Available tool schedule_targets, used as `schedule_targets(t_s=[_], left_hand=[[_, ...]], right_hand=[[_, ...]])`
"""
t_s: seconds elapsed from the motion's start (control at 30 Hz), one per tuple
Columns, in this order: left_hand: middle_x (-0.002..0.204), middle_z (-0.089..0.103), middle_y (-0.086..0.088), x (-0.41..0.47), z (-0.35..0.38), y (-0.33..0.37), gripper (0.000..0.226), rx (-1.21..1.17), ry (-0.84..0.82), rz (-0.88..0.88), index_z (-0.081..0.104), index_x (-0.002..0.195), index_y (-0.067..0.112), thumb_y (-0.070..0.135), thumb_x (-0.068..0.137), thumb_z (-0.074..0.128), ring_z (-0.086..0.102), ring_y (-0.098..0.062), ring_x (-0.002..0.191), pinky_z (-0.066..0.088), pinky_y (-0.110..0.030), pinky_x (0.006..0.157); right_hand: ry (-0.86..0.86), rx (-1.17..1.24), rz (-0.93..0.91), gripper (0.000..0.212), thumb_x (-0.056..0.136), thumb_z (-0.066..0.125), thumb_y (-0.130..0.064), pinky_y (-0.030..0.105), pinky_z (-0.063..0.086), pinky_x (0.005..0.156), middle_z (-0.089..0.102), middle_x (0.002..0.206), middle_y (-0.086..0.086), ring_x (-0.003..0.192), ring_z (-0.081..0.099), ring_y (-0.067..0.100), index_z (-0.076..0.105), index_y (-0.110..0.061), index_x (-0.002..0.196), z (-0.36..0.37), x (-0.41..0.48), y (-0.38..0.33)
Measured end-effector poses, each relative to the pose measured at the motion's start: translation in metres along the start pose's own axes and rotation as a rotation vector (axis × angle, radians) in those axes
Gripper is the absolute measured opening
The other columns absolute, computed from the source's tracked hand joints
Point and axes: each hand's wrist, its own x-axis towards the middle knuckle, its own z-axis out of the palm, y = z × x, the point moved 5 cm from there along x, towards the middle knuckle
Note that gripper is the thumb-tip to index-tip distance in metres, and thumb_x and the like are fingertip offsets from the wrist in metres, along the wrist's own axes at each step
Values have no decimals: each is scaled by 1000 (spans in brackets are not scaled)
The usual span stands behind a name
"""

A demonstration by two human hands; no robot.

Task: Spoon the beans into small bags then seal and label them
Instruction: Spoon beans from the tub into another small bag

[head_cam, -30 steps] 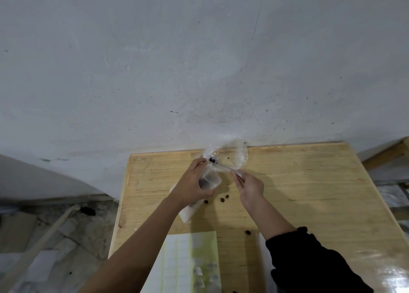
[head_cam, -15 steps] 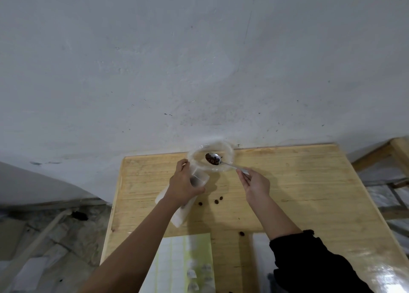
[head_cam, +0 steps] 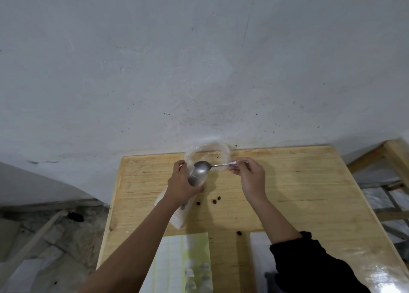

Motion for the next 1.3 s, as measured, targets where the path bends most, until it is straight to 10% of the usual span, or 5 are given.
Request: schedule_targets(t_s=[0.27,0.6,1.3], left_hand=[[135,31,-2,-4,3,-3,75,94,-117,-23,39,133,3,33,74,73,44,-19,114,42,-38,98],[130,34,-4,-3,10,2,75,56,-182,-89,39,131,3,33,72,76,42,-14,98,38,-24,81],[132,29,-5,-3,-1,20,74,-143,-35,-48,39,132,4,35,76,75,41,-15,114,32,-18,88]], right_hand=[[147,-50,-85,25,95,48,-4,2,47,77,66,105,15,94,63,17,62,3,114,-9,5,5],[-20,-126,-285,23,95,50,-11,19,50,91,69,103,0,101,64,9,65,-12,113,11,-7,-6],[56,-329,-269,26,95,50,-5,12,48,90,67,106,5,98,62,10,64,-4,116,0,1,6]])
